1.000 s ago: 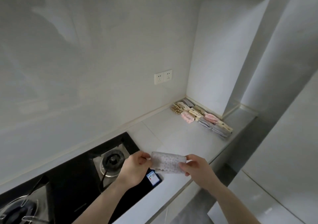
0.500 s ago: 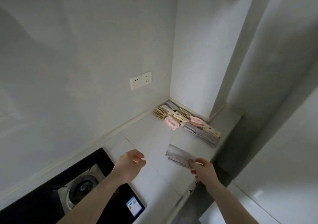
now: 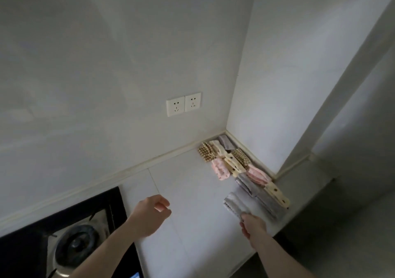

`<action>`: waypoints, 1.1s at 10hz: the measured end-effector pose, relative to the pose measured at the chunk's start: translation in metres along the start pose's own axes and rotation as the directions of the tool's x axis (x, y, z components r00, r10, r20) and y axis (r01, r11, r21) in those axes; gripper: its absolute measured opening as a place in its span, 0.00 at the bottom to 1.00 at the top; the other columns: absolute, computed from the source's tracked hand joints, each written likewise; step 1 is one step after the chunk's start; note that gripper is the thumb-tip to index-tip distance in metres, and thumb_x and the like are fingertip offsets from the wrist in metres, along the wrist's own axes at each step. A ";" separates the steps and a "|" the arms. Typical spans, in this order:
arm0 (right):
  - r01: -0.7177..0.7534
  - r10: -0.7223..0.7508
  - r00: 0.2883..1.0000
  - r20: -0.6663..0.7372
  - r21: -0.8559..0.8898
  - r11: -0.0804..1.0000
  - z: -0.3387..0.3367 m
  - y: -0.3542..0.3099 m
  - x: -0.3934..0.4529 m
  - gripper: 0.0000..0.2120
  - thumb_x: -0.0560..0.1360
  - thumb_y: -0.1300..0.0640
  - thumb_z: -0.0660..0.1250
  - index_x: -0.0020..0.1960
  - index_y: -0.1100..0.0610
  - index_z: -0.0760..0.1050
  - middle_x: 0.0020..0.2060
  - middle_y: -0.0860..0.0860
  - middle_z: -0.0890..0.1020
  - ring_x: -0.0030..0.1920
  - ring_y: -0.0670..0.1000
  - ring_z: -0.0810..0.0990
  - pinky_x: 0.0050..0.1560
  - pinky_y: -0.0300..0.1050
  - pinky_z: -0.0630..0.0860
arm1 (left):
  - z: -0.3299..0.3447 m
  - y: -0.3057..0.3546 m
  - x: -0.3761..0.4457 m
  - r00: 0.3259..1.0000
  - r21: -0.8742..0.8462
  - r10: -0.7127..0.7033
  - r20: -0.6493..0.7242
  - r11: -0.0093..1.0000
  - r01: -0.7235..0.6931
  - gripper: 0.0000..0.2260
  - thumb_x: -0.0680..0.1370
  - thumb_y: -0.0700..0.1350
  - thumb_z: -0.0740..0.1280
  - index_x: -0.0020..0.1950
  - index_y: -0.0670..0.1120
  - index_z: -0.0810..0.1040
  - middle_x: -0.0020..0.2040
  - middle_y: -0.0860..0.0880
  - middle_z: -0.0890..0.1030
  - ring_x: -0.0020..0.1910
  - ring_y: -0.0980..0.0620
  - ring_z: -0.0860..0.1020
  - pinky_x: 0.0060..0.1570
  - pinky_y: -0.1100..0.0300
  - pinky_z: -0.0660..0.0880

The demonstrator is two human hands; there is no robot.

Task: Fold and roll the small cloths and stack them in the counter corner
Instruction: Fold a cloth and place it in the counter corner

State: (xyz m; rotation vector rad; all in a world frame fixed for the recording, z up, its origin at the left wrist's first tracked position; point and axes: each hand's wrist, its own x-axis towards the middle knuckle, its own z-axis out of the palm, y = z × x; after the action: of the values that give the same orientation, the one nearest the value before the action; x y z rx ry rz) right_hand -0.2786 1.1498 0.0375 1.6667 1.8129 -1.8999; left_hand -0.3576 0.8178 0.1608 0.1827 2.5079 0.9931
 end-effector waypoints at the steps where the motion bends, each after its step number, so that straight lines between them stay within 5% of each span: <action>1: 0.003 -0.003 1.000 0.001 -0.100 0.995 -0.001 -0.015 0.030 0.07 0.78 0.58 0.68 0.44 0.61 0.80 0.35 0.56 0.82 0.34 0.53 0.78 0.35 0.46 0.76 | 0.004 0.002 0.011 0.999 -0.003 -0.037 -0.022 0.999 0.037 0.05 0.79 0.50 0.71 0.53 0.56 0.80 0.50 0.57 0.83 0.49 0.59 0.82 0.48 0.64 0.78; 3: 0.063 -0.026 0.991 0.128 -0.294 0.954 0.008 -0.048 0.081 0.06 0.78 0.62 0.66 0.43 0.56 0.76 0.41 0.55 0.80 0.38 0.53 0.80 0.40 0.47 0.81 | 0.013 0.007 0.028 0.991 -0.029 -0.096 -0.091 0.995 0.094 0.05 0.79 0.49 0.71 0.53 0.57 0.80 0.49 0.58 0.84 0.48 0.60 0.81 0.47 0.66 0.76; 5: 0.051 -0.013 0.989 0.147 -0.258 0.965 0.021 -0.050 0.118 0.03 0.77 0.62 0.67 0.44 0.58 0.76 0.42 0.56 0.82 0.42 0.56 0.84 0.51 0.56 0.85 | 0.047 0.020 0.039 0.982 -0.115 -0.164 -0.098 0.982 0.153 0.04 0.78 0.49 0.72 0.52 0.56 0.81 0.49 0.56 0.84 0.48 0.58 0.82 0.45 0.65 0.77; 8: 0.030 0.001 0.990 0.138 -0.219 0.975 0.027 -0.058 0.133 0.05 0.78 0.60 0.67 0.44 0.60 0.77 0.39 0.57 0.81 0.44 0.59 0.84 0.53 0.61 0.84 | 0.041 -0.001 0.024 0.964 -0.126 -0.232 -0.130 0.968 0.216 0.05 0.79 0.47 0.72 0.53 0.55 0.81 0.49 0.57 0.84 0.48 0.58 0.82 0.51 0.61 0.79; 9: 0.047 -0.077 0.991 -0.107 -0.259 0.965 0.039 -0.043 0.122 0.18 0.79 0.54 0.67 0.58 0.70 0.79 0.47 0.63 0.84 0.54 0.65 0.84 0.59 0.60 0.81 | 0.038 -0.017 0.008 0.949 -0.141 -0.277 -0.152 0.956 0.257 0.05 0.78 0.46 0.72 0.52 0.55 0.81 0.48 0.56 0.84 0.48 0.57 0.83 0.51 0.59 0.79; 10: 0.003 -0.057 0.982 -0.182 -0.282 0.959 0.054 -0.028 0.084 0.26 0.80 0.54 0.68 0.72 0.68 0.68 0.69 0.70 0.70 0.66 0.69 0.74 0.64 0.61 0.73 | 0.042 -0.037 -0.016 0.933 -0.152 -0.322 -0.158 0.942 0.299 0.04 0.77 0.48 0.72 0.51 0.55 0.83 0.47 0.56 0.85 0.47 0.57 0.83 0.53 0.56 0.80; 11: 0.095 -0.136 0.988 -0.076 -0.398 0.912 0.072 -0.003 0.052 0.29 0.79 0.56 0.69 0.74 0.69 0.65 0.70 0.70 0.68 0.67 0.70 0.72 0.65 0.63 0.72 | 0.045 -0.060 -0.051 0.911 -0.185 -0.378 -0.164 0.919 0.348 0.05 0.78 0.45 0.71 0.51 0.53 0.83 0.45 0.56 0.86 0.44 0.57 0.84 0.52 0.56 0.81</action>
State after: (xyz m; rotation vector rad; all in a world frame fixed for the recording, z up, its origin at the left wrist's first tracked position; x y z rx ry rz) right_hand -0.3490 1.1299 -0.0138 1.5673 2.1966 -1.3732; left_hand -0.2898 0.7876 0.1087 -0.4376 2.4922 1.0785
